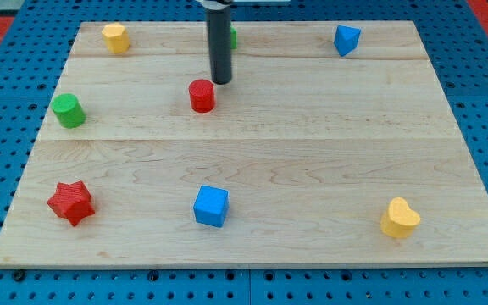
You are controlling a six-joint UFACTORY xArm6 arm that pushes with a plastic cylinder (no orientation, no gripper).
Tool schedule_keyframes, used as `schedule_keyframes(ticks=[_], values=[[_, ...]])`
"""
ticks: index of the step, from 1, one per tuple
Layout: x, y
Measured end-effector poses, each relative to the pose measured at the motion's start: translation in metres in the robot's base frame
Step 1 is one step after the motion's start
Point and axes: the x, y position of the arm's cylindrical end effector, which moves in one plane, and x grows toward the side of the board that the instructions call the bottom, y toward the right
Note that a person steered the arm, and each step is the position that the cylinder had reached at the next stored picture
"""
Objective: Move the red blocks close to the cube
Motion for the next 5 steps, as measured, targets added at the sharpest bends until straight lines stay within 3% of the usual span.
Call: schedule_keyframes(ticks=[1, 3, 5], values=[[0.060, -0.060], [0.145, -0.031], [0.100, 0.013]])
